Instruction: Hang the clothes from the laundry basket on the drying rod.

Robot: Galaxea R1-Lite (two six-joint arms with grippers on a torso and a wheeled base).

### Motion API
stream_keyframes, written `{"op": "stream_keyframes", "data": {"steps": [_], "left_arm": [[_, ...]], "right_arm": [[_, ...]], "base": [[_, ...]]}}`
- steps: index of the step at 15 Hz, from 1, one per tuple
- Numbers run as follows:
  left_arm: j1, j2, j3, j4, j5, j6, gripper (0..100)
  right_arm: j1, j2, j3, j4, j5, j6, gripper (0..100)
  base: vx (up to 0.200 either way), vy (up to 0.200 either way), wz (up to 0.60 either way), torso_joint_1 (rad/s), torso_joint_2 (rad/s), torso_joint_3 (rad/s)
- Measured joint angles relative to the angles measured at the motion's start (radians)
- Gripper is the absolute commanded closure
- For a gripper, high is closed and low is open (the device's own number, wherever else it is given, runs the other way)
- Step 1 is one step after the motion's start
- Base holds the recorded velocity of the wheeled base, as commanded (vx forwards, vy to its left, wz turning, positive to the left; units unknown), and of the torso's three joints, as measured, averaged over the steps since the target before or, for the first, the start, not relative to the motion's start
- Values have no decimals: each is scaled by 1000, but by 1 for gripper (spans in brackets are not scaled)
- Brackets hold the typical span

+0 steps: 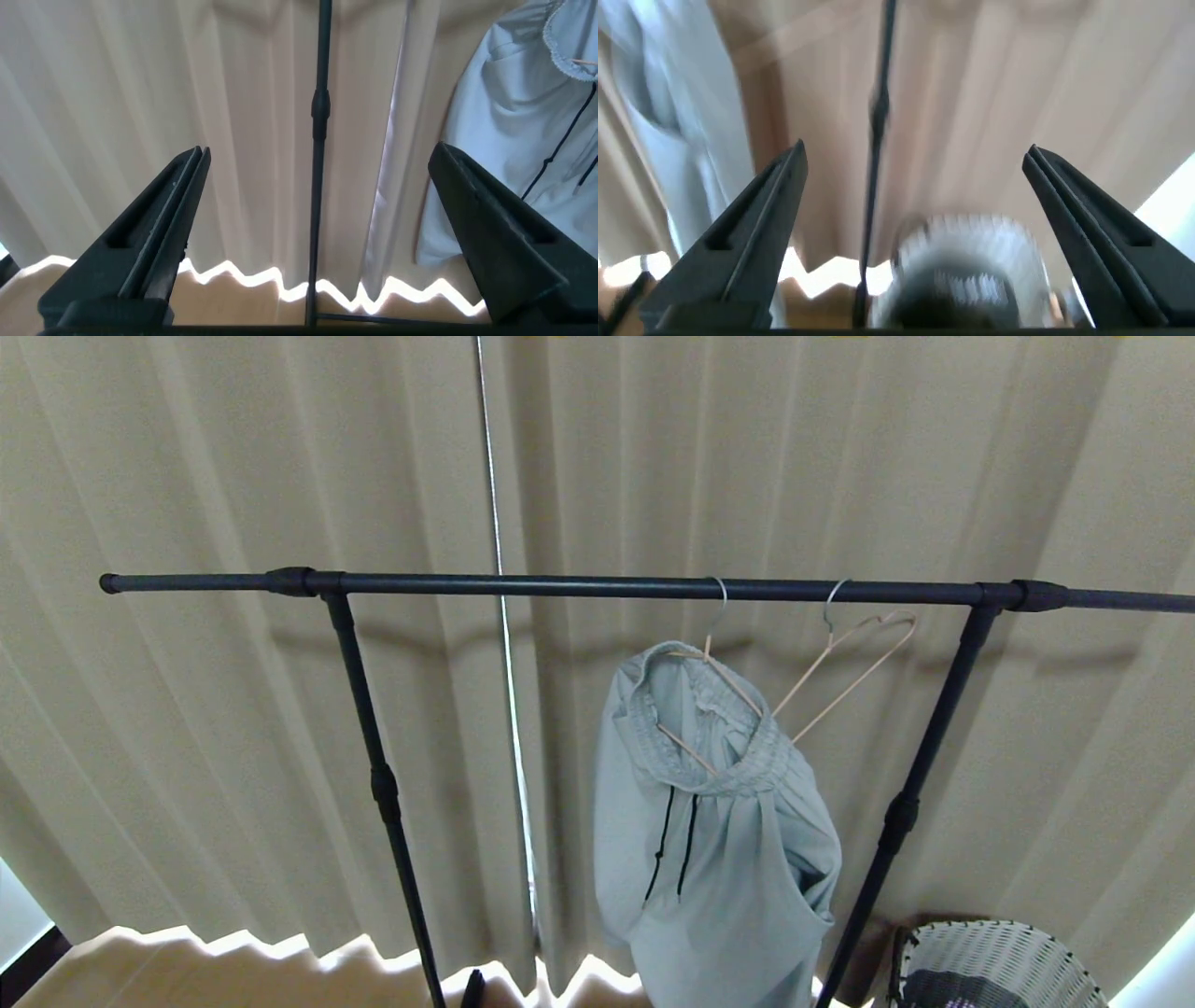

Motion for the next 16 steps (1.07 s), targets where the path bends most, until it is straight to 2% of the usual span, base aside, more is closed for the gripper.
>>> {"op": "stream_keyframes", "data": {"steps": [4, 10, 16], "left_arm": [[0, 0, 1, 0, -1, 11, 0], [0, 0, 1, 0, -2, 21, 0], [0, 0, 1, 0, -2, 23, 0]], "right_arm": [[8, -20, 14, -8, 59, 0, 0], [13, -24, 15, -8, 59, 22, 0], [13, -23, 15, -8, 62, 8, 0]], "base": [[0, 0, 0, 0, 0, 0], [0, 0, 0, 0, 0, 0], [0, 0, 0, 0, 0, 0]]}}
